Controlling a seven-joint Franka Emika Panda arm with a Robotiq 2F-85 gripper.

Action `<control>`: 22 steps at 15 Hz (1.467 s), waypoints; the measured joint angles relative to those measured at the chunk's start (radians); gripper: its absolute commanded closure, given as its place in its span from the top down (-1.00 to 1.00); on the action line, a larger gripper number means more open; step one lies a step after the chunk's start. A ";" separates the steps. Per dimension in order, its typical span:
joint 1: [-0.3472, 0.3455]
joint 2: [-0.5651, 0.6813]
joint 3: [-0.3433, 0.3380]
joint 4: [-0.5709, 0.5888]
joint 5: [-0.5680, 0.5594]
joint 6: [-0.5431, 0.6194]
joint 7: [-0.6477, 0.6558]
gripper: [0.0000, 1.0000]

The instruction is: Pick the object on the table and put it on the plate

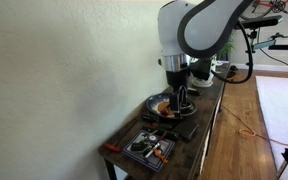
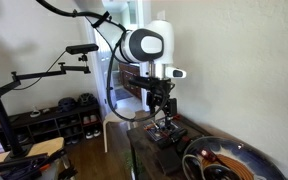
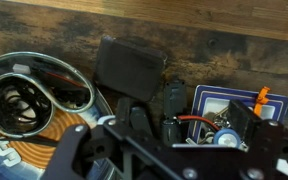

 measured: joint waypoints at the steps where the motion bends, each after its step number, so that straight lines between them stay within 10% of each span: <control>1: 0.000 0.000 0.000 0.000 0.000 0.000 0.000 1.00; 22: 0.001 0.251 -0.001 0.004 0.005 0.364 0.002 1.00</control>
